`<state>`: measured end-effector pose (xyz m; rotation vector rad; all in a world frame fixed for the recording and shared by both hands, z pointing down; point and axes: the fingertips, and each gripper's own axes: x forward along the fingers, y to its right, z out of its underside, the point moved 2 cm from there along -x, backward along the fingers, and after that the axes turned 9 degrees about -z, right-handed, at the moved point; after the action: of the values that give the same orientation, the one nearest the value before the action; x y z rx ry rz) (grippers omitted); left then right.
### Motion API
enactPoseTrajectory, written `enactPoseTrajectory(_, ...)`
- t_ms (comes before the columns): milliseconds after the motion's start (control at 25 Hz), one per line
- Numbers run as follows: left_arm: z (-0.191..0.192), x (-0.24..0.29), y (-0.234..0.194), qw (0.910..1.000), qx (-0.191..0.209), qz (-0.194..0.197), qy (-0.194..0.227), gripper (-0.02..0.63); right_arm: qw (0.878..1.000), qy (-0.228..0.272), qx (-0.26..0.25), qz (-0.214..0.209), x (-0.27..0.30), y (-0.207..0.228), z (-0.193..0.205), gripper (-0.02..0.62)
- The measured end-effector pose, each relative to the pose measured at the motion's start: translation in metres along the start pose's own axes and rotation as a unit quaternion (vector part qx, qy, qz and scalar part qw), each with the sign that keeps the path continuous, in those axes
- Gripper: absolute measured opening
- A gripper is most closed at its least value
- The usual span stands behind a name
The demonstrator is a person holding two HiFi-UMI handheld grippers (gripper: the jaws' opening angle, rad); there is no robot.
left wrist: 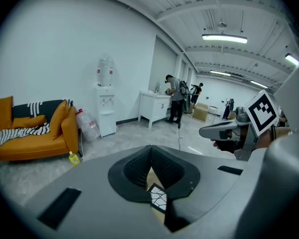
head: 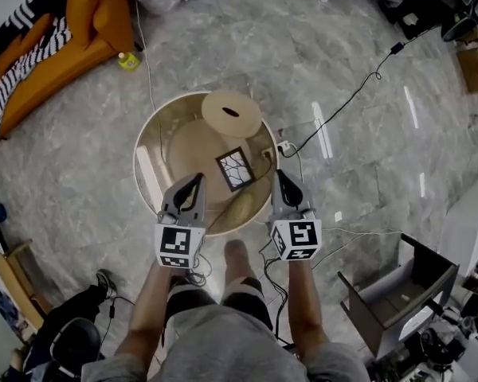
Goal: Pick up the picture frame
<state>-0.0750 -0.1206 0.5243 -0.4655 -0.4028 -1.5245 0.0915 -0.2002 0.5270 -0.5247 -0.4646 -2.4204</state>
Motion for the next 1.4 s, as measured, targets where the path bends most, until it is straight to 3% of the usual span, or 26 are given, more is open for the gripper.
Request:
enactPoseTrajectory(320,0.071,0.056,0.015,0.9993,-0.003,0.017,-0.032,0.017,0.999,-0.043,0.003,-0.025,0.051,0.017,0.075,0.000)
enactPoseTrajectory(1000,0.218,0.120,-0.003,0.9954,-0.032,0.002,-0.090,0.017,0.993,-0.104,0.001,-0.060,0.128,0.026,0.218,0.000)
enactPoseTrajectory(1400,0.268,0.133,0.009,0.9915,-0.055,0.005,-0.117,0.017,0.983,-0.169,0.005,-0.076,0.146,0.034,0.291,0.000)
